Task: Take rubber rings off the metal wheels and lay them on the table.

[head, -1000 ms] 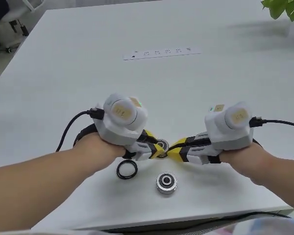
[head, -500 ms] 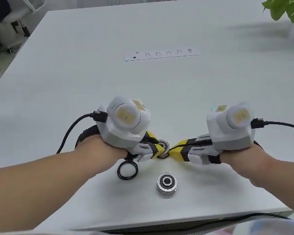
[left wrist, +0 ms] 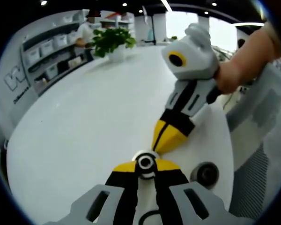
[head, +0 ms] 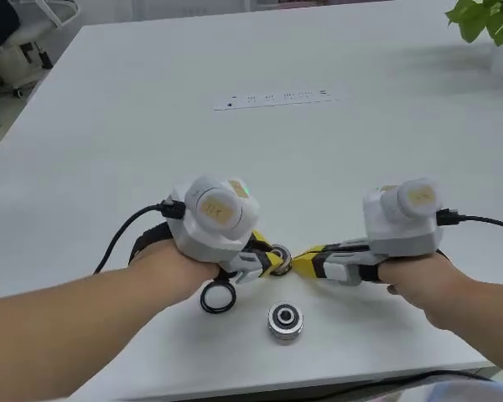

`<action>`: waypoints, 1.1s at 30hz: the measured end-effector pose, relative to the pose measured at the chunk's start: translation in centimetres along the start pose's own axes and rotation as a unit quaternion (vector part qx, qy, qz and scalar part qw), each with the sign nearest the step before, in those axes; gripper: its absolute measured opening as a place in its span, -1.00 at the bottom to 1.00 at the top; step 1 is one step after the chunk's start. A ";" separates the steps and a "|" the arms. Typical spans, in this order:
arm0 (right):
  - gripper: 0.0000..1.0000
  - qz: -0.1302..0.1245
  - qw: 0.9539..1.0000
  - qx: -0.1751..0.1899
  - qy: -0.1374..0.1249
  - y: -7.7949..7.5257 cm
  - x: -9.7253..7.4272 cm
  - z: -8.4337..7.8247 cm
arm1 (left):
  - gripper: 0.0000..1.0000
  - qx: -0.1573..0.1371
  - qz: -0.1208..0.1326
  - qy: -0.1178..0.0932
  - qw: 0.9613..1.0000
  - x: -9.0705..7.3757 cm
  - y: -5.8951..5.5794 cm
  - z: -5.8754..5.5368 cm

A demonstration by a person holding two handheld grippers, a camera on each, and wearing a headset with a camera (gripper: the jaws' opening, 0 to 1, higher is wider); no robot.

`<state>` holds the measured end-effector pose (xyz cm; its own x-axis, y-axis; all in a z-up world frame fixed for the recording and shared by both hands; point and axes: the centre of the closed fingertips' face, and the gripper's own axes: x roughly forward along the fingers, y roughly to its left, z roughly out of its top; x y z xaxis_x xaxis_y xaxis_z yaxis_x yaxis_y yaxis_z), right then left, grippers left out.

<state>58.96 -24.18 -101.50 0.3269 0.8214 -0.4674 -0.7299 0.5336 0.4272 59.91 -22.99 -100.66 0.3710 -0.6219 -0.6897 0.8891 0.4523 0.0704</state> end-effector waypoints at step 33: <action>-1.00 0.026 0.996 0.080 -0.037 1.2 -0.3 1.2 | -0.75 -0.008 0.012 0.004 1.000 0.0 -0.1 -0.1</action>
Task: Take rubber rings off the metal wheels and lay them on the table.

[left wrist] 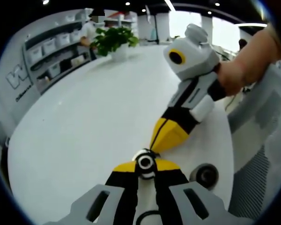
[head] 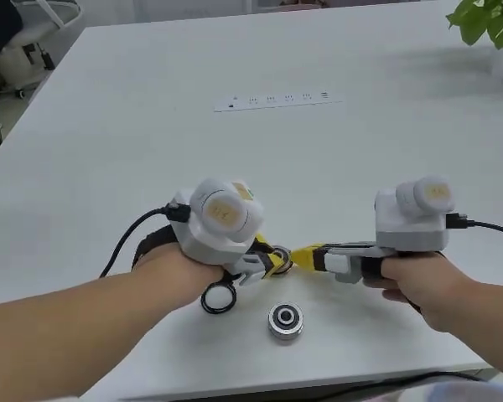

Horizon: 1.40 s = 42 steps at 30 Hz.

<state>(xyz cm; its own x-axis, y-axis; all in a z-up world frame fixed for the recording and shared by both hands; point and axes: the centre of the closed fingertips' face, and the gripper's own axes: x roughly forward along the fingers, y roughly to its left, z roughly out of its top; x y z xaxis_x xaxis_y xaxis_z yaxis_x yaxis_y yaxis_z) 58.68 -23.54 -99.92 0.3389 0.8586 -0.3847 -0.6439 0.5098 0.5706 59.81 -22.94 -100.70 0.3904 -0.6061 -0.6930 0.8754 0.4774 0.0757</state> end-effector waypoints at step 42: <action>-1.00 0.042 0.999 0.024 0.006 1.2 -0.1 -0.4 | -0.74 -0.003 0.001 -0.005 1.000 -0.1 -0.2 0.1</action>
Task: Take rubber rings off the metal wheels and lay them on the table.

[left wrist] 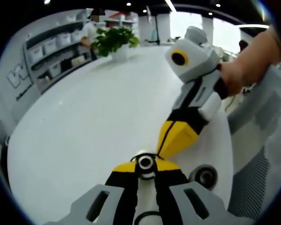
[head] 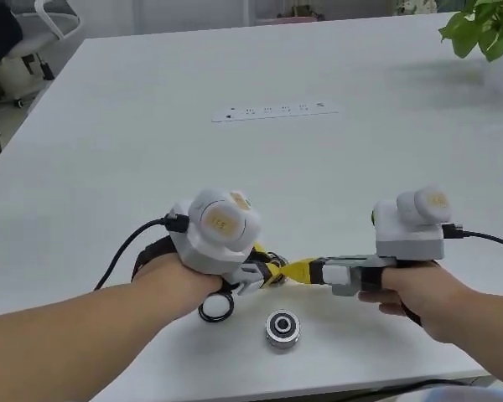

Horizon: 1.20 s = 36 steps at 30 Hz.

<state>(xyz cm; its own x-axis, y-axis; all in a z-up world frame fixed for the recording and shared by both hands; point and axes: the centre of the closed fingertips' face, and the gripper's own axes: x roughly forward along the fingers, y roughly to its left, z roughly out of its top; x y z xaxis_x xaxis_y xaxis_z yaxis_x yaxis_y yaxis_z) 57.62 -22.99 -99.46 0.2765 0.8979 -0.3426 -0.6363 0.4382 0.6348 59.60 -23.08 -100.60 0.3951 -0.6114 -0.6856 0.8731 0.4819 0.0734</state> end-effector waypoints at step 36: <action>-1.00 -0.013 1.000 -0.021 -0.005 0.2 -0.7 1.2 | -0.32 0.003 -0.026 -0.034 0.999 -4.1 -1.0 1.4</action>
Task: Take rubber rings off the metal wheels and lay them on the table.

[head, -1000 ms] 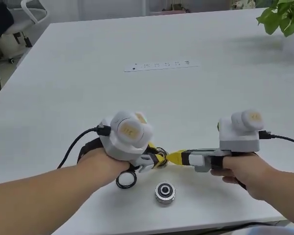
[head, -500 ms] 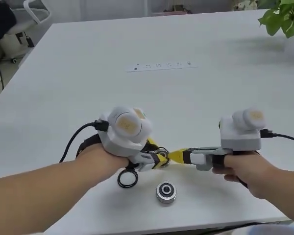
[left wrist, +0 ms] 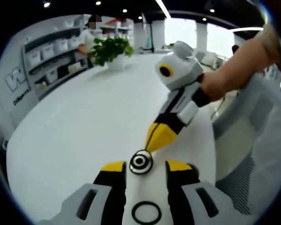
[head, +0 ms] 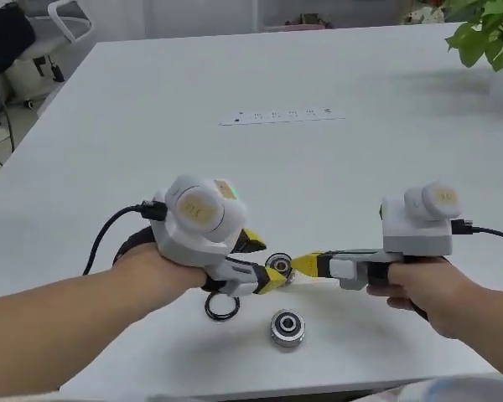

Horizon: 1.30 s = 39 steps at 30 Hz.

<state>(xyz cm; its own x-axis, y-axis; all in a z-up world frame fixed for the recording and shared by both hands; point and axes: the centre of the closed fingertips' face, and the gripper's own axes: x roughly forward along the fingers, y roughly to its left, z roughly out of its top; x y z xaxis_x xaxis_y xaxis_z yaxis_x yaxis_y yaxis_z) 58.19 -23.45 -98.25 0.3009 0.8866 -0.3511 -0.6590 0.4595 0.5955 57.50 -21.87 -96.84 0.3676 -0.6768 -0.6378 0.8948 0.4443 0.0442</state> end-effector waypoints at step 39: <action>-1.00 0.026 1.000 -0.015 -0.007 3.1 0.4 1.9 | 0.21 -0.023 0.021 -0.047 0.998 -7.7 -0.4 0.2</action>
<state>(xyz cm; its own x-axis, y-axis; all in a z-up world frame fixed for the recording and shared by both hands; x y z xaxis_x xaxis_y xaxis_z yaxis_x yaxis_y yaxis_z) 57.53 -21.55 -95.15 0.2754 0.9101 -0.3096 -0.6943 0.4111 0.5908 54.40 -16.94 -91.78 0.4290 -0.7078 -0.5613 0.8662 0.4986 0.0333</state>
